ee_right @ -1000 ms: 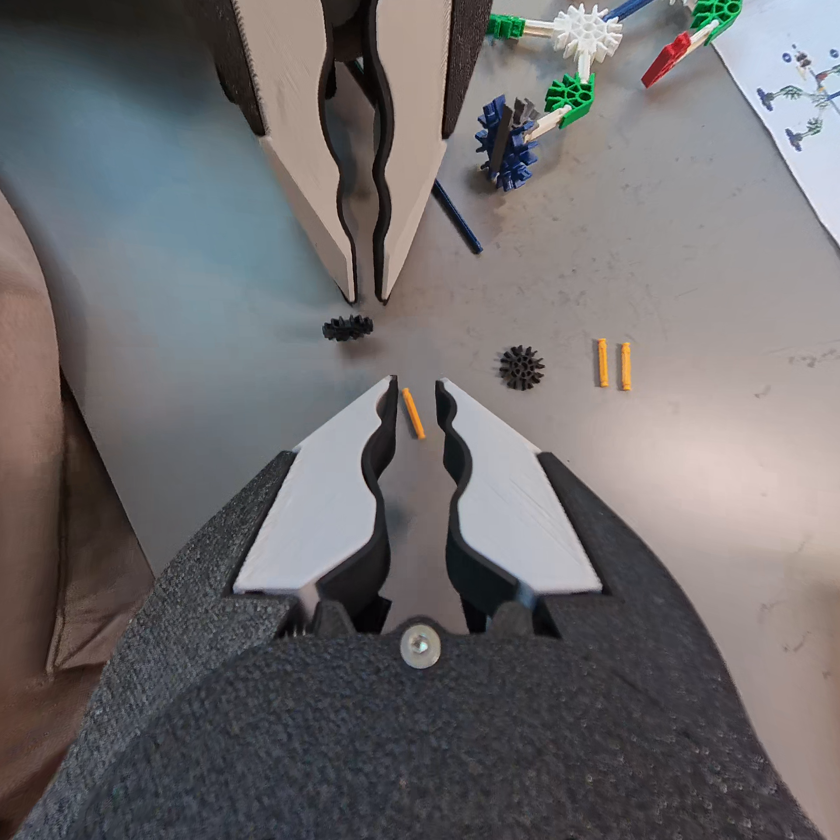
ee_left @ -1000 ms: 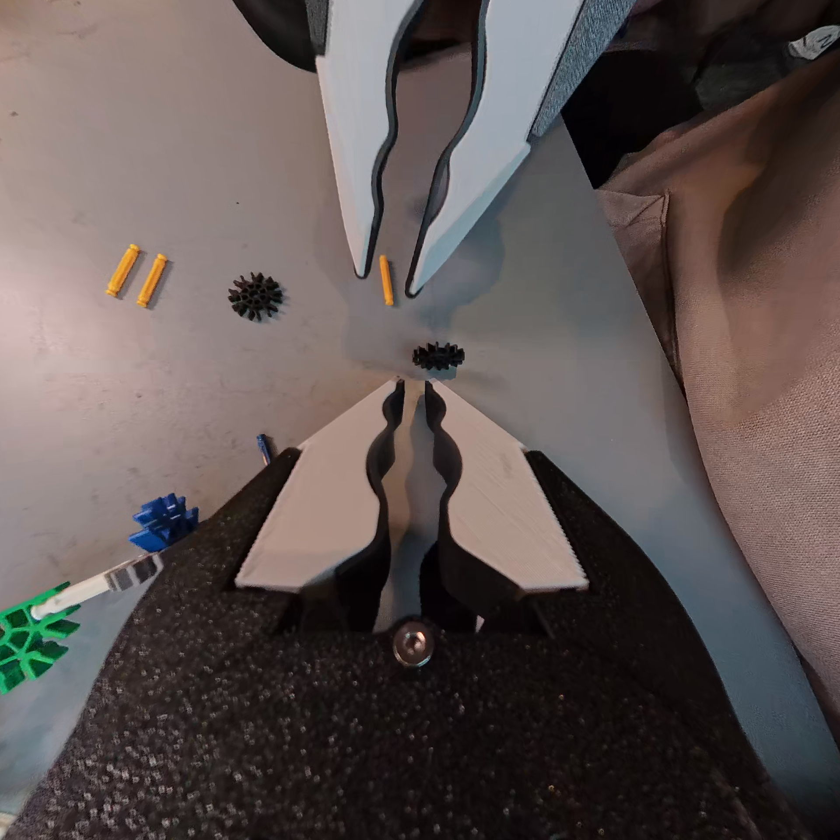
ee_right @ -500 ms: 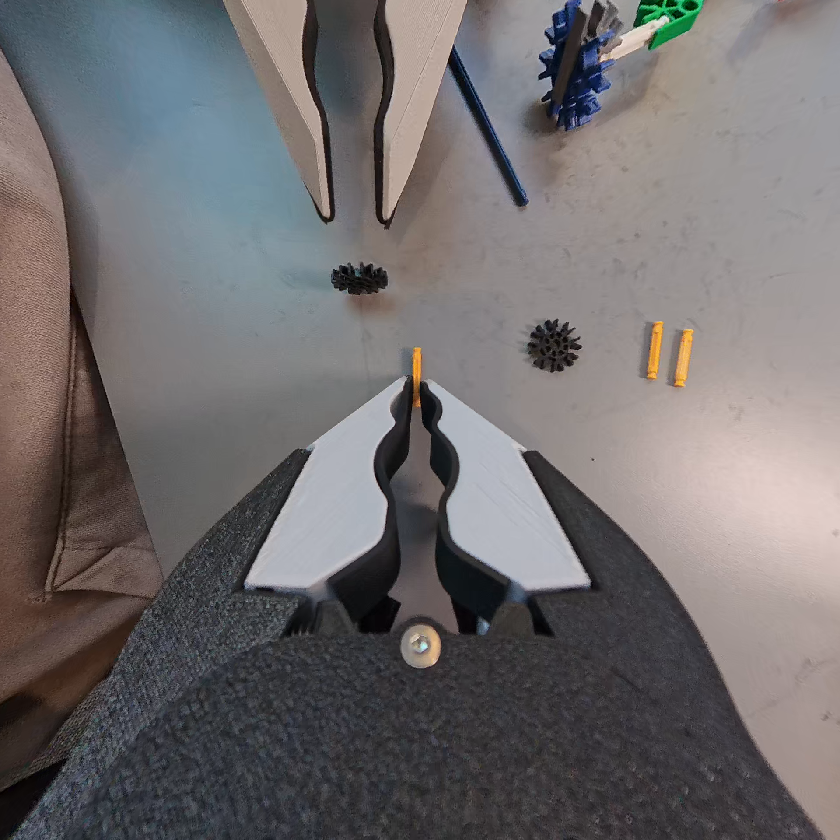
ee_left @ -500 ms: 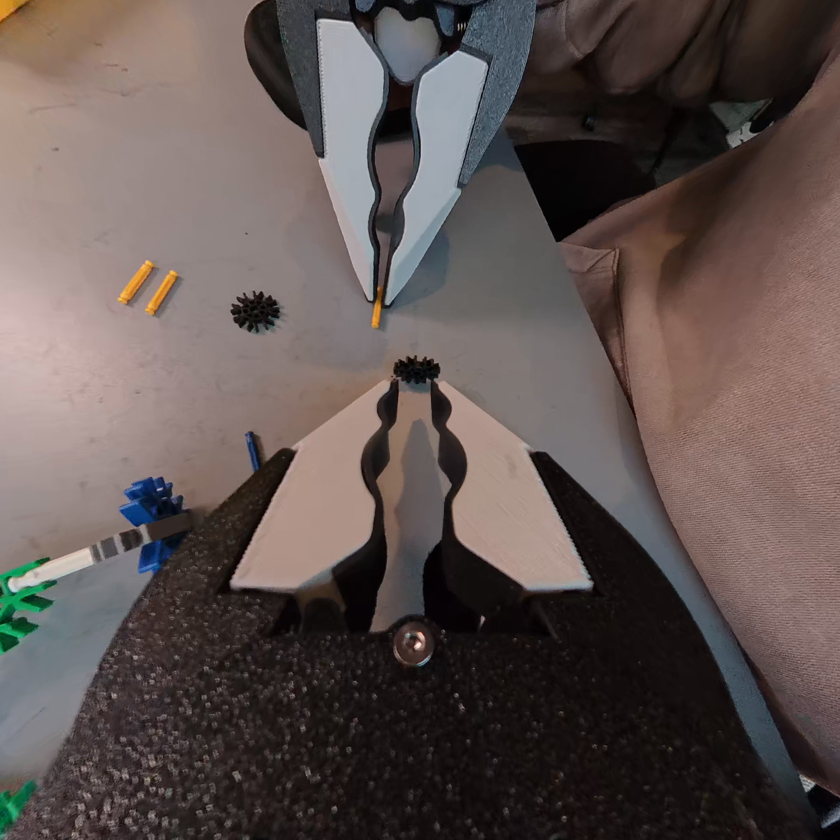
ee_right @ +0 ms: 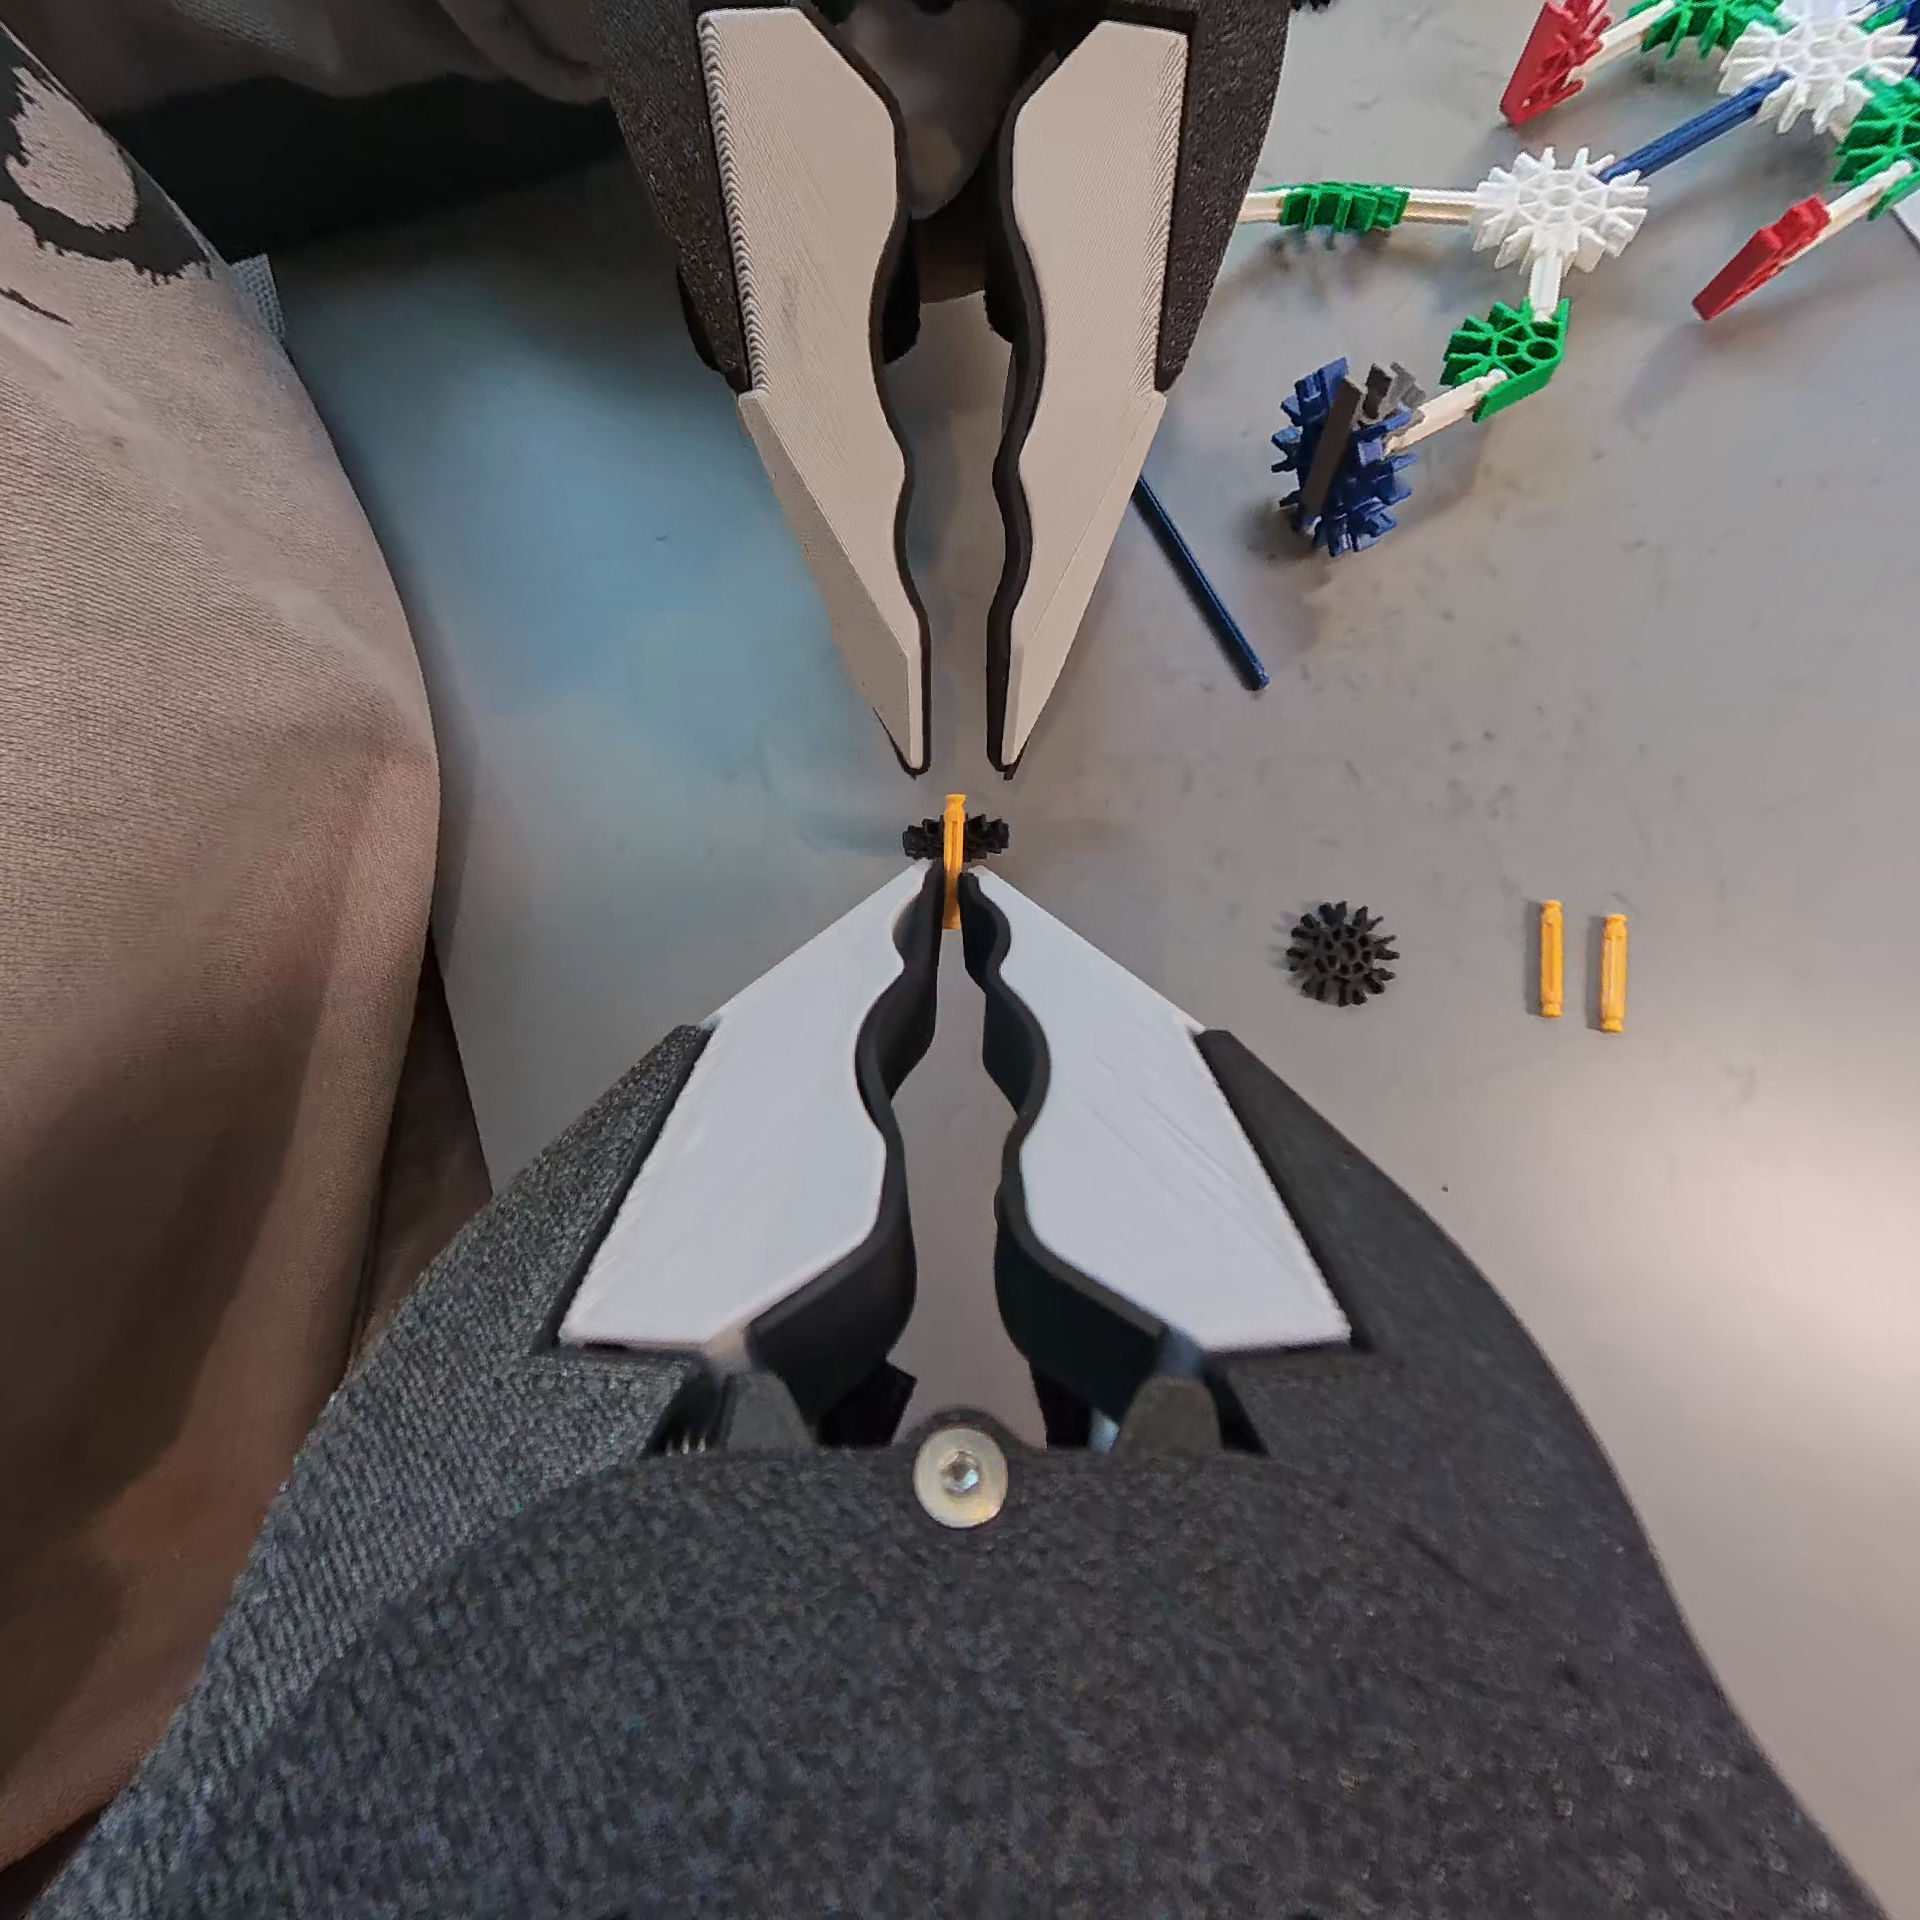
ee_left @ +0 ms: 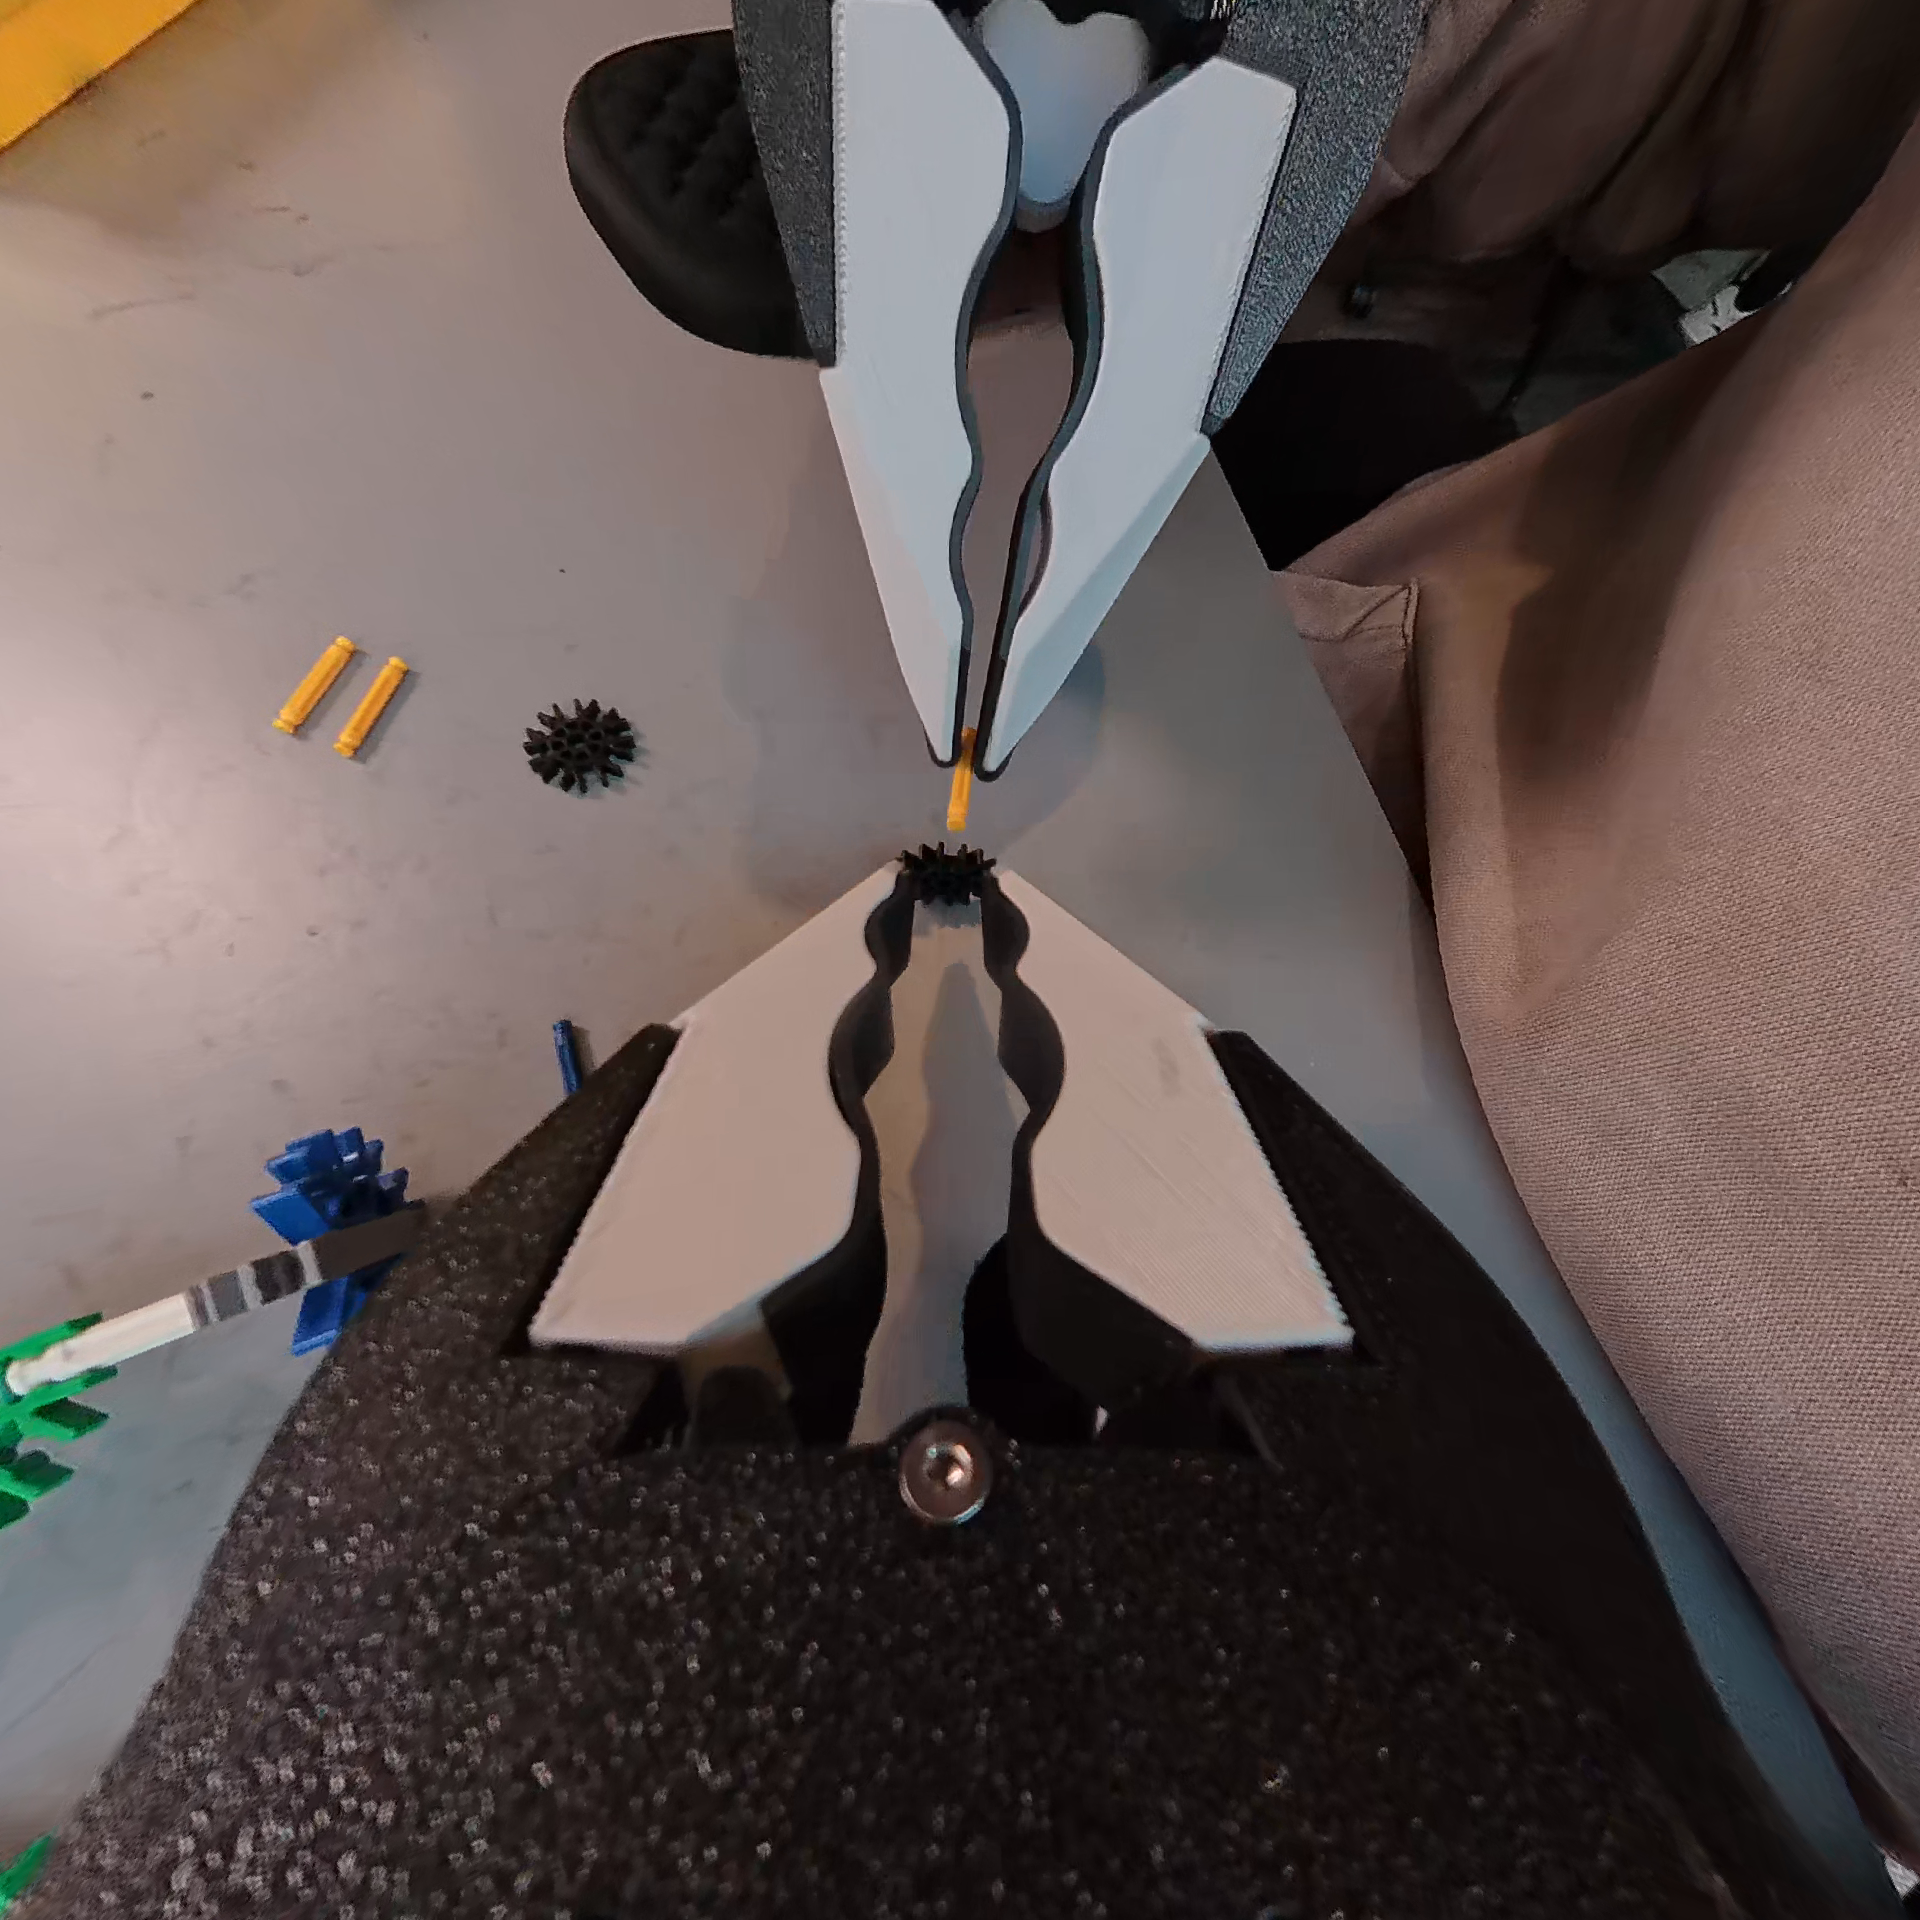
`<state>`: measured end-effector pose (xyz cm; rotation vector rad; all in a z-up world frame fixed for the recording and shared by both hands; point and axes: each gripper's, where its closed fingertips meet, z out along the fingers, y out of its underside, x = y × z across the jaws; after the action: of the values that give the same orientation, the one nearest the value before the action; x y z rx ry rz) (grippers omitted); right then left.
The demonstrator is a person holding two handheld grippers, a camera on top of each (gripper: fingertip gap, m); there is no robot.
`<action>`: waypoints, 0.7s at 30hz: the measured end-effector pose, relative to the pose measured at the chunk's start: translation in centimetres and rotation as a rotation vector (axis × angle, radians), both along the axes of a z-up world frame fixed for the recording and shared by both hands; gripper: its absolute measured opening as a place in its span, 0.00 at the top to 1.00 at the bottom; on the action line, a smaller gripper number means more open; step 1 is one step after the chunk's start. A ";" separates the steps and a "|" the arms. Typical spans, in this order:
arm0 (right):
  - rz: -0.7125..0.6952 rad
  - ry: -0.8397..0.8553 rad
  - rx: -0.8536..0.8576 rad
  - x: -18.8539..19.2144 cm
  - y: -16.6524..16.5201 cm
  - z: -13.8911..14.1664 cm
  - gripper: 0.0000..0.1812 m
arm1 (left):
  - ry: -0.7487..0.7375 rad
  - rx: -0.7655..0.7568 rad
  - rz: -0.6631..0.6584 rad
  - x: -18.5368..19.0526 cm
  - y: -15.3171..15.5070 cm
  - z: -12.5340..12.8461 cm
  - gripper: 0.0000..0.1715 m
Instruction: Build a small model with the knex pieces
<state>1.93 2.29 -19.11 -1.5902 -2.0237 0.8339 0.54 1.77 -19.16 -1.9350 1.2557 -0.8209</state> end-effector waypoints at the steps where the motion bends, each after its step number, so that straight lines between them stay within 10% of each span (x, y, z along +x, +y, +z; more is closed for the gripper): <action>1: 0.002 -0.002 -0.003 0.0 -0.1 0.0 0.99 | -0.001 0.004 0.002 0.0 0.1 0.0 0.94; 21: -0.006 -0.046 -0.028 0.2 -0.1 -0.6 0.99 | 0.126 0.024 -0.013 -0.5 -0.2 -1.8 0.92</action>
<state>2.10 2.18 -19.75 -1.6452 -2.0461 0.8343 0.01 1.60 -20.93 -1.9873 1.3471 -0.6961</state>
